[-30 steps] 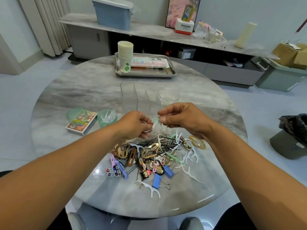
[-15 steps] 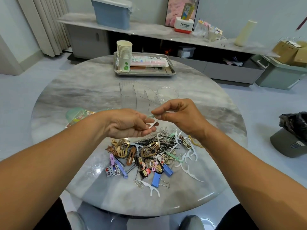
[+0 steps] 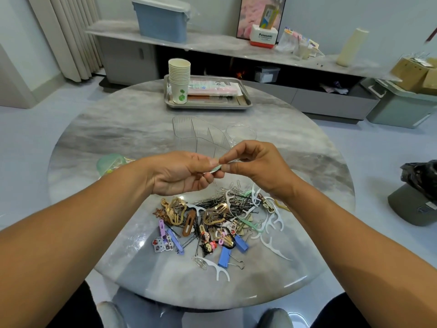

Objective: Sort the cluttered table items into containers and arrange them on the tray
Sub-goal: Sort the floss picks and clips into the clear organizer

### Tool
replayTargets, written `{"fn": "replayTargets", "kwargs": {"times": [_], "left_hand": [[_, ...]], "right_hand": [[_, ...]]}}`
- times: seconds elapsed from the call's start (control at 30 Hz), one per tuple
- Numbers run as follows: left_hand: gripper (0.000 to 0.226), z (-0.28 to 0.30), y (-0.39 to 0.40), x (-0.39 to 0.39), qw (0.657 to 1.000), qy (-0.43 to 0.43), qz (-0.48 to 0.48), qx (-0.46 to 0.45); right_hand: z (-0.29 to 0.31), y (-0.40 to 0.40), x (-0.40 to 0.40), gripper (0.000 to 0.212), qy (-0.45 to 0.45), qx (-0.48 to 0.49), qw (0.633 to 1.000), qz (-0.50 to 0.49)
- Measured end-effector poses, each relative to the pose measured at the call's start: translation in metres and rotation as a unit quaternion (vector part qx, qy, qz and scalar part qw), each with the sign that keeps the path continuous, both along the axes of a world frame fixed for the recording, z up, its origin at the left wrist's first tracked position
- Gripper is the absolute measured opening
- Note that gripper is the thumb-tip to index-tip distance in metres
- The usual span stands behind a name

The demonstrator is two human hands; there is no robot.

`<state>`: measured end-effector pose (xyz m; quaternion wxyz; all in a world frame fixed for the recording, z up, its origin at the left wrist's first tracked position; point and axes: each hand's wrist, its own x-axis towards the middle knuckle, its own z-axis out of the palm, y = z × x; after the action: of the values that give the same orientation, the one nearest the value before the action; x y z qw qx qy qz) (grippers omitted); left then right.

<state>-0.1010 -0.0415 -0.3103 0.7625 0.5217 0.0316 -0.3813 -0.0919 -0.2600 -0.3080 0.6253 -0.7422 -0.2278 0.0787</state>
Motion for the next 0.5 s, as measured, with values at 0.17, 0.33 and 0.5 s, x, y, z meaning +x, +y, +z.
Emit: {"fn": "replayTargets", "kwargs": {"times": [0.17, 0.33, 0.5], "left_hand": [[0.032, 0.0, 0.003, 0.0, 0.996, -0.023, -0.031, 0.076], [0.025, 0.001, 0.004, -0.002, 0.991, -0.026, -0.044, 0.122], [0.01, -0.004, 0.004, 0.002, 0.982, -0.025, 0.042, 0.18]], "right_hand": [[-0.003, 0.001, 0.001, 0.018, -0.01, -0.072, 0.997, 0.019], [-0.008, 0.0, -0.002, 0.024, 0.017, -0.109, 0.994, 0.005], [-0.017, -0.008, 0.004, 0.025, 0.1, -0.172, 0.963, -0.182]]}}
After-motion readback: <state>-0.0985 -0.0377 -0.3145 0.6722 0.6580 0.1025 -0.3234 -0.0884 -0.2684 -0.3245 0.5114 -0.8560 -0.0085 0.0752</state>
